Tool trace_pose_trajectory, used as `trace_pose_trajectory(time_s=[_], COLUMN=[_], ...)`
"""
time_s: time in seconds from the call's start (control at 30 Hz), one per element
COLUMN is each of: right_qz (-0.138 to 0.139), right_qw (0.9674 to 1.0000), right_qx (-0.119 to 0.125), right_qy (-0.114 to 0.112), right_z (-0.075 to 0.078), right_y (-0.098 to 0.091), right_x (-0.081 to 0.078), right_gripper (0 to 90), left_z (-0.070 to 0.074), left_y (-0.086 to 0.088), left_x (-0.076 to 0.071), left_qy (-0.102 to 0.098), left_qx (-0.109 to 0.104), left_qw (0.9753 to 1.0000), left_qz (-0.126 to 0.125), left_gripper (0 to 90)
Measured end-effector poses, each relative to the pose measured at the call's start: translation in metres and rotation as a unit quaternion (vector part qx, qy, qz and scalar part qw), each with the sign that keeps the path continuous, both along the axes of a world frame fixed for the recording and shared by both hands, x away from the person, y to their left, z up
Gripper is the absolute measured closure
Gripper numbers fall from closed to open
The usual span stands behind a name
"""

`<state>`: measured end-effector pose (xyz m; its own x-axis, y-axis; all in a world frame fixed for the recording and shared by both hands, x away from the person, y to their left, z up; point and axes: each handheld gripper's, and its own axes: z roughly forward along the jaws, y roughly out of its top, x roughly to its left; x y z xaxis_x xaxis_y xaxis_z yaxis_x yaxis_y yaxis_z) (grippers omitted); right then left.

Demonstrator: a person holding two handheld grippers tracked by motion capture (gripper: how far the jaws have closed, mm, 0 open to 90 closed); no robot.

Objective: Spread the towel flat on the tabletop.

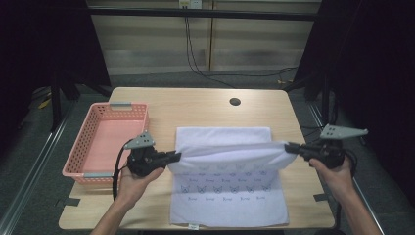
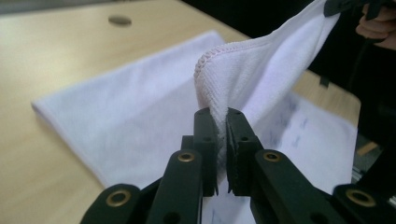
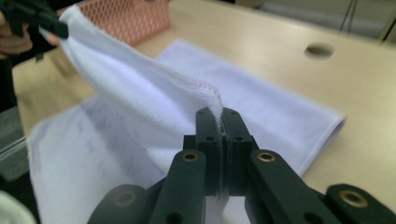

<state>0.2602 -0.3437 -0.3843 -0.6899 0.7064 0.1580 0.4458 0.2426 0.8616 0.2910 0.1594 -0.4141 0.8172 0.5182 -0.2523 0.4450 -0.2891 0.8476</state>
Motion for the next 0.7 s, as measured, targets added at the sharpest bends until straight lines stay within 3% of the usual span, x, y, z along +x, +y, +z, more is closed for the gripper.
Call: trace_pose_trajectory(time_s=[0.1,0.23,0.33,0.43,0.7], right_qz=[0.01,0.014,0.031,0.052,0.095], right_qw=[0.9996,0.9986,0.9973,0.9953,0.9892], right_qx=[0.004,0.021,-0.002,-0.023,-0.049], right_qy=[0.026,0.047,0.067,0.079,0.1], right_z=[-0.03,-0.053,-0.065,-0.07,-0.07], right_y=[0.002,-0.004,0.0,0.003,0.008], right_x=[-0.016,-0.036,-0.049,-0.063,-0.091], right_gripper=[87.3,87.1,86.6,85.4,80.4], left_z=[-0.019,-0.044,-0.054,-0.057,-0.062], left_y=[0.001,0.003,0.005,0.005,0.014], left_x=[-0.011,-0.028,-0.037,-0.051,-0.074], left_qy=[0.011,0.036,0.048,0.051,0.066], left_qx=[0.012,0.015,0.021,0.036,0.052], left_qw=[0.9997,0.9988,0.9979,0.9964,0.9923], left_qz=[-0.016,-0.029,-0.038,-0.059,-0.091], left_gripper=[82.5,80.7,79.2,78.6,76.3])
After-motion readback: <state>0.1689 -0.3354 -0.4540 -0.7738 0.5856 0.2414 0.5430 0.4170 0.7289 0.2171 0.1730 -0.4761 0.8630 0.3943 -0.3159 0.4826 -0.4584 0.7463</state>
